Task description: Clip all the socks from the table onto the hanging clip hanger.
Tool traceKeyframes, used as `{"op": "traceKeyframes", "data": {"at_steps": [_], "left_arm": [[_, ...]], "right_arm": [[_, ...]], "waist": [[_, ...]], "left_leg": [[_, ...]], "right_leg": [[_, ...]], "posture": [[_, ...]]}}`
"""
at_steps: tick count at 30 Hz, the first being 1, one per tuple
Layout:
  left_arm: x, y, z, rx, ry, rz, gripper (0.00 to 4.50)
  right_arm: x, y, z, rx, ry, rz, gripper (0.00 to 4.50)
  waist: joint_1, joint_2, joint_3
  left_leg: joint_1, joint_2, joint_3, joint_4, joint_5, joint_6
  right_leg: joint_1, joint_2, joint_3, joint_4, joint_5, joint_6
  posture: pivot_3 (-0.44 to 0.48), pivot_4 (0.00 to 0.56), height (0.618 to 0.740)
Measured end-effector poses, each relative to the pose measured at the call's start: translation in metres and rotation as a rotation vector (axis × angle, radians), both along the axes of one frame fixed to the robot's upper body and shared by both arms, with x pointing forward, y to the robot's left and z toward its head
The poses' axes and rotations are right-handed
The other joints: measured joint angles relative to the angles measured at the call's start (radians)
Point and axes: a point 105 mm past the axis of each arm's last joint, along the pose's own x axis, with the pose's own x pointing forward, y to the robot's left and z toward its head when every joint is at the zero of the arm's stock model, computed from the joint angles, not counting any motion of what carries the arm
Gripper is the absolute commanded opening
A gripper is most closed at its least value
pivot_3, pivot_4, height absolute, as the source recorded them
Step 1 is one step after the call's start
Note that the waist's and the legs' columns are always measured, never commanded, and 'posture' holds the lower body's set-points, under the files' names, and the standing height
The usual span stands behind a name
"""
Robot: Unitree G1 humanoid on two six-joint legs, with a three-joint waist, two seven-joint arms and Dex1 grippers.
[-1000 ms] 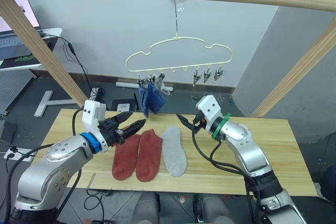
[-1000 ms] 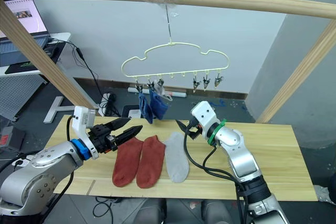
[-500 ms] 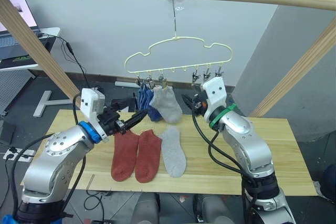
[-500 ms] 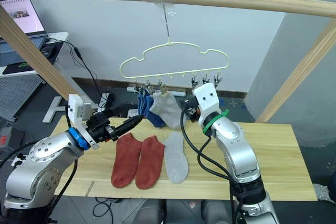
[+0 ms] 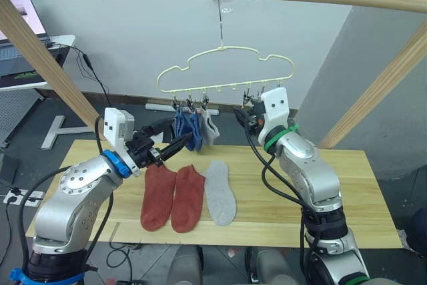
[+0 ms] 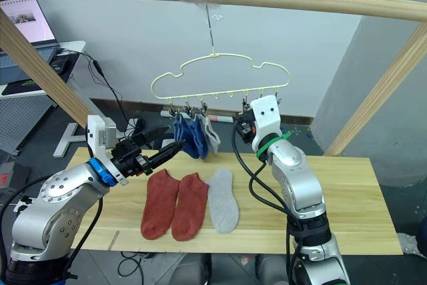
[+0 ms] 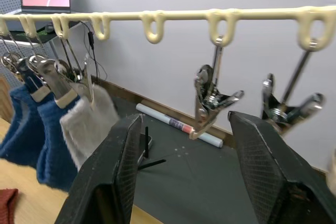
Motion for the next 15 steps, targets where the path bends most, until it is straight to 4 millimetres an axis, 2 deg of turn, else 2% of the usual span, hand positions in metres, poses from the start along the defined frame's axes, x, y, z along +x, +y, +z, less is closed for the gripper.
{"op": "traceKeyframes", "data": {"at_steps": [6,11,15], "left_arm": [[0.003,-0.004,0.008,-0.013,-0.016,-0.002,3.16],[0.002,-0.009,0.016,-0.014,-0.04,-0.014,3.16],[0.003,-0.01,0.015,-0.02,-0.029,-0.006,3.16]], "right_arm": [[0.004,0.014,0.003,0.014,-0.011,0.03,2.74],[0.011,0.013,0.001,0.013,-0.008,0.005,2.74],[0.014,0.006,0.0,0.019,-0.003,-0.025,2.74]], "waist": [[0.0,0.0,0.0],[0.001,0.0,0.0],[0.001,0.0,0.0]], "left_leg": [[0.0,0.0,0.0,0.0,0.0,0.0],[0.0,0.0,0.0,0.0,0.0,0.0],[0.0,0.0,0.0,0.0,0.0,0.0]], "right_leg": [[0.0,0.0,0.0,0.0,0.0,0.0],[0.0,0.0,0.0,0.0,0.0,0.0],[0.0,0.0,0.0,0.0,0.0,0.0]], "posture": [[-0.023,0.179,0.74],[-0.016,0.184,0.74],[-0.019,0.187,0.74]]}}
